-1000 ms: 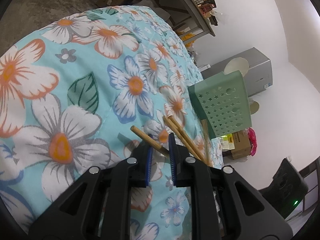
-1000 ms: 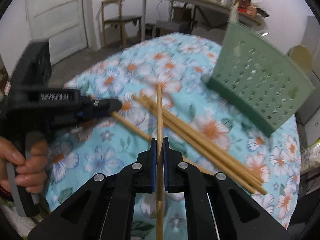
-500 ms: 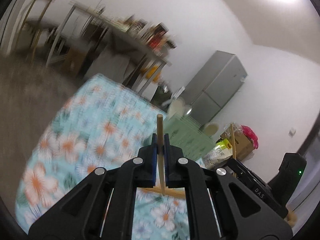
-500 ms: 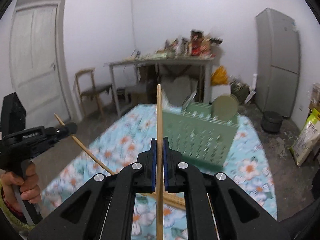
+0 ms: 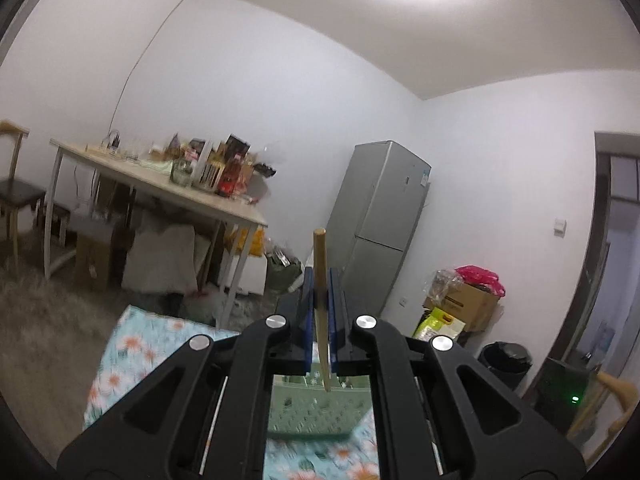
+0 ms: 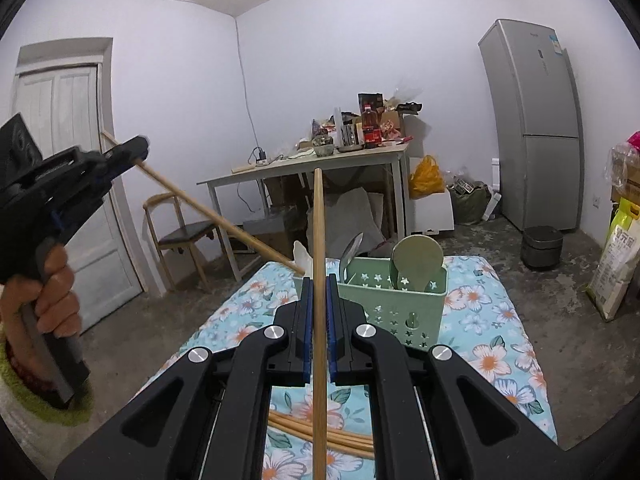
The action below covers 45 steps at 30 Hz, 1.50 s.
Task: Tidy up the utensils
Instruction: 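Drop the left gripper's chopstick into the holder while the right gripper carries its chopstick over, then lower the right gripper's chopstick into the holder and open the right gripper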
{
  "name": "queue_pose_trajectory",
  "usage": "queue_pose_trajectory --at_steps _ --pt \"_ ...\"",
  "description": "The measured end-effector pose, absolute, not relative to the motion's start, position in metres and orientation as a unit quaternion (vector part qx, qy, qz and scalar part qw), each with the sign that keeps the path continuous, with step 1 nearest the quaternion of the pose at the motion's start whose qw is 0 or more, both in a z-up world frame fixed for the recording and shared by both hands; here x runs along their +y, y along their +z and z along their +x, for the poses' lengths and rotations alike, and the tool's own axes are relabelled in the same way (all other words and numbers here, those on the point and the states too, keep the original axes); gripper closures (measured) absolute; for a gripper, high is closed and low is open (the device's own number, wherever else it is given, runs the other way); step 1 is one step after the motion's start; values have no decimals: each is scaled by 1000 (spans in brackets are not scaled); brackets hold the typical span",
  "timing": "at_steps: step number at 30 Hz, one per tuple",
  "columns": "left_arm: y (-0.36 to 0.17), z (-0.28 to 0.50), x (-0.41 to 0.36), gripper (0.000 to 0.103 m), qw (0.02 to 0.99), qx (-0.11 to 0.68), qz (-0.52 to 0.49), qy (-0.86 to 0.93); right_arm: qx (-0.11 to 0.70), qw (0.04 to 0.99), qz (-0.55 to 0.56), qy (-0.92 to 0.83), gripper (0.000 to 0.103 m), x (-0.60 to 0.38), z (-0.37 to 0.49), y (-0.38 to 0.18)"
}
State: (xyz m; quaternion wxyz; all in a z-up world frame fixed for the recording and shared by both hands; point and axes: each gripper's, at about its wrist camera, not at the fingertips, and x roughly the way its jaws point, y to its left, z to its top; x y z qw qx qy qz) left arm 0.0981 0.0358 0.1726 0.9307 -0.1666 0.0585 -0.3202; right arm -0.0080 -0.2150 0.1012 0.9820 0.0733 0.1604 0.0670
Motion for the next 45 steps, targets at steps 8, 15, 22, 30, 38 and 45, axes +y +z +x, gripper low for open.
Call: queue_pose_trajectory --at_steps 8,15,22,30,38,45 --pt "175 136 -15 99 928 80 -136 -339 155 981 92 69 97 -228 -1 101" --pt "148 173 -61 98 931 123 -92 -332 161 979 108 68 97 -239 5 94" --pt "120 206 -84 97 919 183 -94 -336 169 975 124 66 97 -250 11 89" --pt "115 206 -77 64 917 190 -117 -331 171 975 130 60 97 -257 13 90" --pt "125 169 -38 38 925 162 -139 -314 152 977 138 66 97 -262 24 102" --pt "93 136 1 34 923 202 -141 -294 86 984 133 77 97 -262 59 139"
